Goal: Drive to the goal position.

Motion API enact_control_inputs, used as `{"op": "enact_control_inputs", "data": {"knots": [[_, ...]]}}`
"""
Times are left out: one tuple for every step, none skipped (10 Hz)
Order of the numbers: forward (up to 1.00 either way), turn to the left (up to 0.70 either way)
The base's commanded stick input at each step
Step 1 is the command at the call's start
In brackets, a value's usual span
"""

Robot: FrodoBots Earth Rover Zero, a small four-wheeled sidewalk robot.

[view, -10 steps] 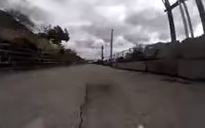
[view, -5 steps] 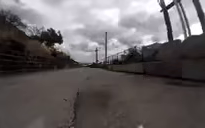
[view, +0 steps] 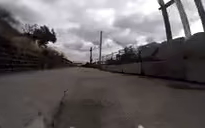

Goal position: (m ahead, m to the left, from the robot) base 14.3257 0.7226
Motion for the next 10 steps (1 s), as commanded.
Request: {"op": "enact_control_inputs", "data": {"knots": [[1.0,0.0],[1.0,0.0],[1.0,0.0],[1.0,0.0],[1.0,0.0],[1.0,0.0],[1.0,0.0],[1.0,0.0],[1.0,0.0],[1.0,0.0]]}}
